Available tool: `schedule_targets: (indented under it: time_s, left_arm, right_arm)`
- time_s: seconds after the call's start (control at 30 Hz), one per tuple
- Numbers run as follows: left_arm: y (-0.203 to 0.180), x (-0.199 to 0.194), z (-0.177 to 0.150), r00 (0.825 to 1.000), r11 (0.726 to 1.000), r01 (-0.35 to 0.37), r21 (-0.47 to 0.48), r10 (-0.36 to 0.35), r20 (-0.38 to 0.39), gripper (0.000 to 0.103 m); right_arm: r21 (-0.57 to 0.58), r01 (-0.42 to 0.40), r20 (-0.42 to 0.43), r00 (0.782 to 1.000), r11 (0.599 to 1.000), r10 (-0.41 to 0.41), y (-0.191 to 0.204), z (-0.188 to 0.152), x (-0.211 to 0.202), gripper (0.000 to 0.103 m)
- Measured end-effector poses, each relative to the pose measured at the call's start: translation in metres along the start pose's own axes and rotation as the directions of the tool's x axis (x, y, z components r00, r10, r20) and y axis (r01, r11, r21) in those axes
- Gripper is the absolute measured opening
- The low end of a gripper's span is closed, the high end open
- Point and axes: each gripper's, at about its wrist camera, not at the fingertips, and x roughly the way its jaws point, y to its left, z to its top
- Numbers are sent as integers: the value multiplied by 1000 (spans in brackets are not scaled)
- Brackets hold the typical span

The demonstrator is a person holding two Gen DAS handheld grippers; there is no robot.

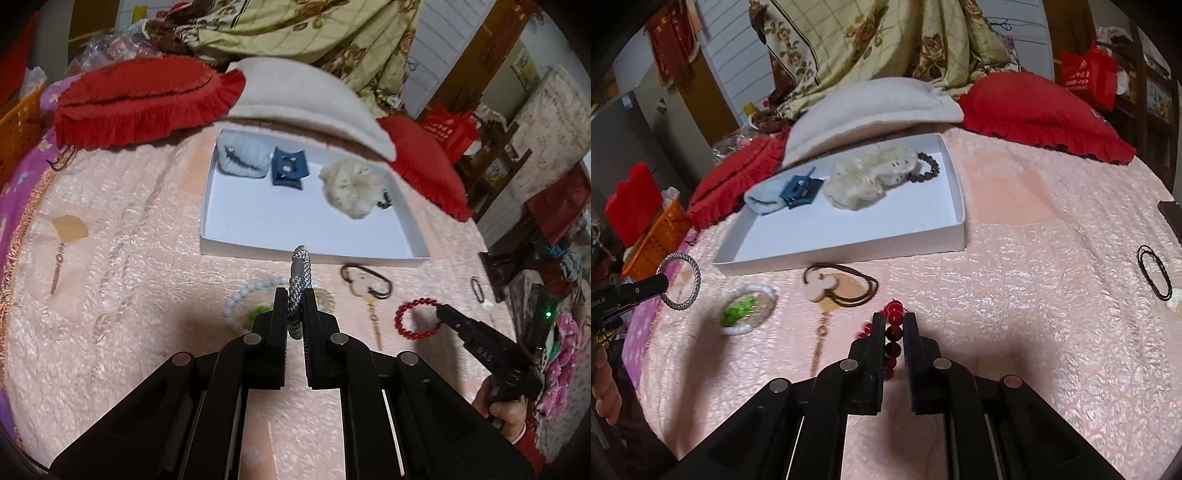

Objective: Organize jewelry
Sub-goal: 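Grasp silver braided bangle with left tool while right tool grasps red bead bracelet, then lower bangle and red bracelet into the white box and open both tools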

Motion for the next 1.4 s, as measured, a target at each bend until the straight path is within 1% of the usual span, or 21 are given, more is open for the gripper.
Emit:
schedule_targets:
  time_s: [0.1,0.23,0.4,0.6,0.7,0.93,1.07,1.2,1.3,1.4]
  left_arm:
    - [-8,-14,-4,1000,1000,-5,23,4,16,6]
    - [-18,-26,-10,998,997,-44,70,42,39,6]
    - [-19,-29,-13,998,995,-56,77,53,39,6]
    - [-11,-25,-11,997,996,-67,58,65,30,6]
    - [-8,-20,-6,997,996,-72,54,71,22,6]
    - [-3,4,20,996,995,-86,51,86,8,6]
    - [5,27,41,995,995,-95,34,95,-7,6]
    - [18,58,61,994,995,-98,4,98,-43,6]
    - [26,79,73,991,993,-121,4,121,-58,6]
    - [34,98,84,984,987,-161,17,162,-69,6]
  right_arm:
    - [-6,-19,17,1000,1000,19,5,-1,-13,9]
    - [-10,-48,35,998,999,48,11,-1,-29,9]
    - [-15,-67,51,996,998,68,16,2,-40,9]
    - [-29,-65,62,996,997,67,20,10,-45,9]
    - [-43,-58,68,996,997,61,23,20,-44,9]
    - [-79,-53,87,994,995,60,34,53,-39,9]
    - [-112,-57,82,994,992,66,49,73,-26,9]
    - [-156,-48,55,997,987,57,71,90,1,9]
    - [-177,-56,25,998,983,61,89,102,28,9]
    - [-189,-86,-2,996,978,87,110,115,53,9]
